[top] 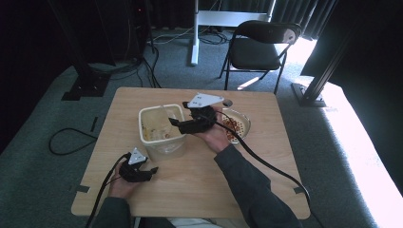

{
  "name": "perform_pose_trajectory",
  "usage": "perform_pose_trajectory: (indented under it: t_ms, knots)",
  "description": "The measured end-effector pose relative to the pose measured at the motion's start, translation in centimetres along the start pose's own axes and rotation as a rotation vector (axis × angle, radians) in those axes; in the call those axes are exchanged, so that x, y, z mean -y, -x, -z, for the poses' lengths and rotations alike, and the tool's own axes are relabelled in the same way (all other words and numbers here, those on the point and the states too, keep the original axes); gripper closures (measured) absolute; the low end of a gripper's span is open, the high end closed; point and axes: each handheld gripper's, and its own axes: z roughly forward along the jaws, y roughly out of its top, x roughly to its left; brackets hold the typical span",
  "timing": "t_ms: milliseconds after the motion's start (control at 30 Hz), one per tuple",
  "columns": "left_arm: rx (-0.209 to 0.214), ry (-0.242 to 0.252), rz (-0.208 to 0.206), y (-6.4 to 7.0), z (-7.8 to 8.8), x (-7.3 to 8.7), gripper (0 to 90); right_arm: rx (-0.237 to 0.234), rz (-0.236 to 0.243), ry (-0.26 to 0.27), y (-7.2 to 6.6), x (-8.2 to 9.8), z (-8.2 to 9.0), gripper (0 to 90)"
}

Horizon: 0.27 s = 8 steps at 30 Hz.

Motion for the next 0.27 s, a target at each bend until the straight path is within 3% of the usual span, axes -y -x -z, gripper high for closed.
perform_pose_trajectory:
  t_ms: [267]
  knots:
    - [-0.003, 0.002, 0.004, 0.0, -0.1, 0.0, 33.2, 0.042, 0.007, -0.046, 0.6, 2.7, 2.0, 23.2]
